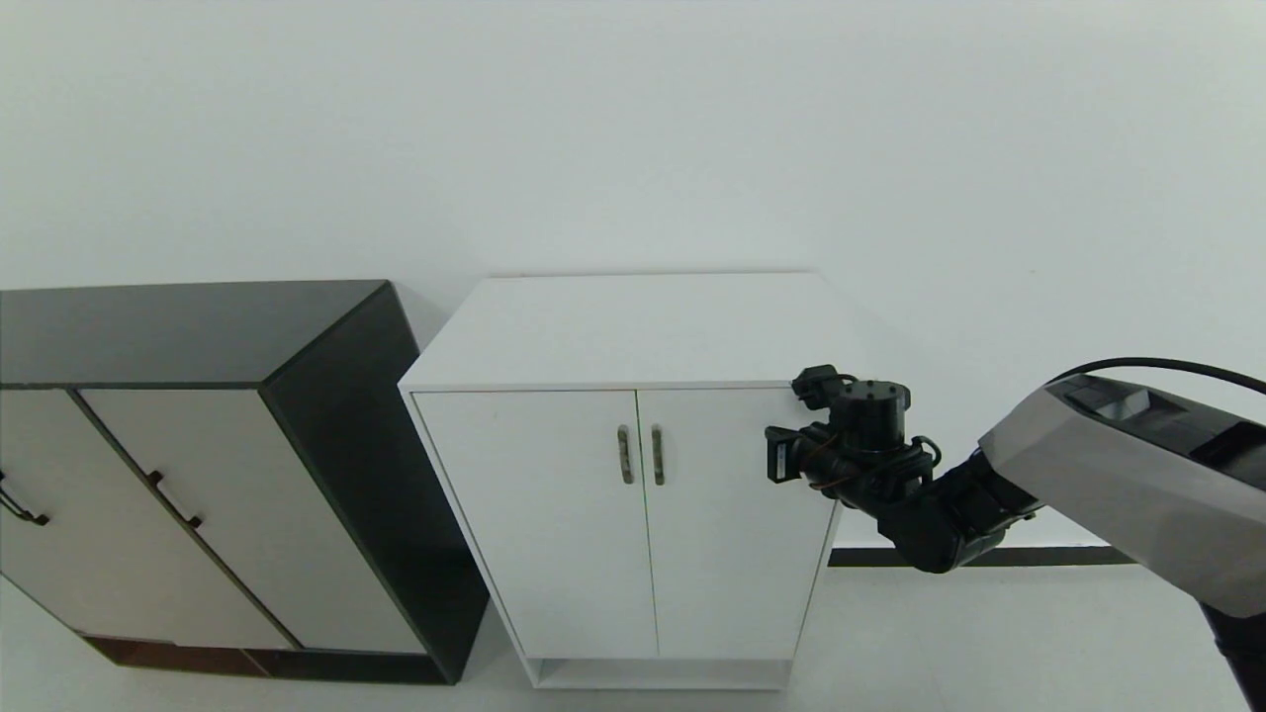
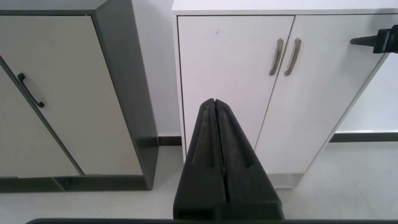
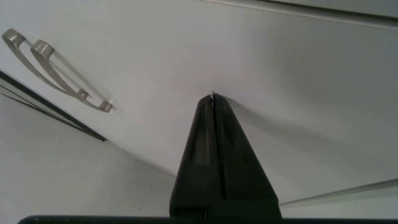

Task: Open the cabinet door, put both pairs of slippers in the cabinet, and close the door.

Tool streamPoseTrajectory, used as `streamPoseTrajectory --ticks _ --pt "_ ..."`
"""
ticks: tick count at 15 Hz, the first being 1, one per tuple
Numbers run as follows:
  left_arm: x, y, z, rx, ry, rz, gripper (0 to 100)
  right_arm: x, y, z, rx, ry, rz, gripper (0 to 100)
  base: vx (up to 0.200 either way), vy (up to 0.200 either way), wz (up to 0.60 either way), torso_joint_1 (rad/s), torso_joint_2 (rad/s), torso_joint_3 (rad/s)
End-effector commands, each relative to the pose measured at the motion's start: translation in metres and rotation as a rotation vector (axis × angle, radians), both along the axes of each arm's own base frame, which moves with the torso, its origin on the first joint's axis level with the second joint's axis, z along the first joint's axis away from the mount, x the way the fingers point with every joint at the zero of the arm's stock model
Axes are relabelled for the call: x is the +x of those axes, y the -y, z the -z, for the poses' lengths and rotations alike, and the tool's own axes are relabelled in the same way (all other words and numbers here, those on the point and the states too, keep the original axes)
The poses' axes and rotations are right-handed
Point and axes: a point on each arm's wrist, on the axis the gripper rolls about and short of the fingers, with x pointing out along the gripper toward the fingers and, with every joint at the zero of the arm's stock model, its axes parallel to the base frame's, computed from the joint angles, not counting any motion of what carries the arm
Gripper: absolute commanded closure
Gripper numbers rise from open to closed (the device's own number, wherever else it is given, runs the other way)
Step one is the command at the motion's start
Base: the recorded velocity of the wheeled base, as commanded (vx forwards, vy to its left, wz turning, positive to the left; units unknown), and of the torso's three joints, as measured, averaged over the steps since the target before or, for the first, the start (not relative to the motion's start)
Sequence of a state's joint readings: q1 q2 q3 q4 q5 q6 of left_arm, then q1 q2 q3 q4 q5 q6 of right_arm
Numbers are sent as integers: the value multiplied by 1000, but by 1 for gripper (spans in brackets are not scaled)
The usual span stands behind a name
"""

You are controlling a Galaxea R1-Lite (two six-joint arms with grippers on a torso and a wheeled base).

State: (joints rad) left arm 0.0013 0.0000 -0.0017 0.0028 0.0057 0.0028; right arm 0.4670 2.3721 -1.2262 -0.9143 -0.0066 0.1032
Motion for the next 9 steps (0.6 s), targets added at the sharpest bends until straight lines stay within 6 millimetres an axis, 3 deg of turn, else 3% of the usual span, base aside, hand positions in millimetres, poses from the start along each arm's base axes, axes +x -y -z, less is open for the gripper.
streamPoseTrajectory --ticks 1,6,9 --pt "0 0 0 0 0 -1 100 2 -1 0 2 4 0 100 0 0 0 0 0 0" --pt "0 0 0 0 -2 -1 100 2 -1 2 0 2 5 100 0 0 0 0 0 0" --pt "0 0 0 2 -2 2 100 -18 8 -23 -4 23 54 100 0 0 0 0 0 0"
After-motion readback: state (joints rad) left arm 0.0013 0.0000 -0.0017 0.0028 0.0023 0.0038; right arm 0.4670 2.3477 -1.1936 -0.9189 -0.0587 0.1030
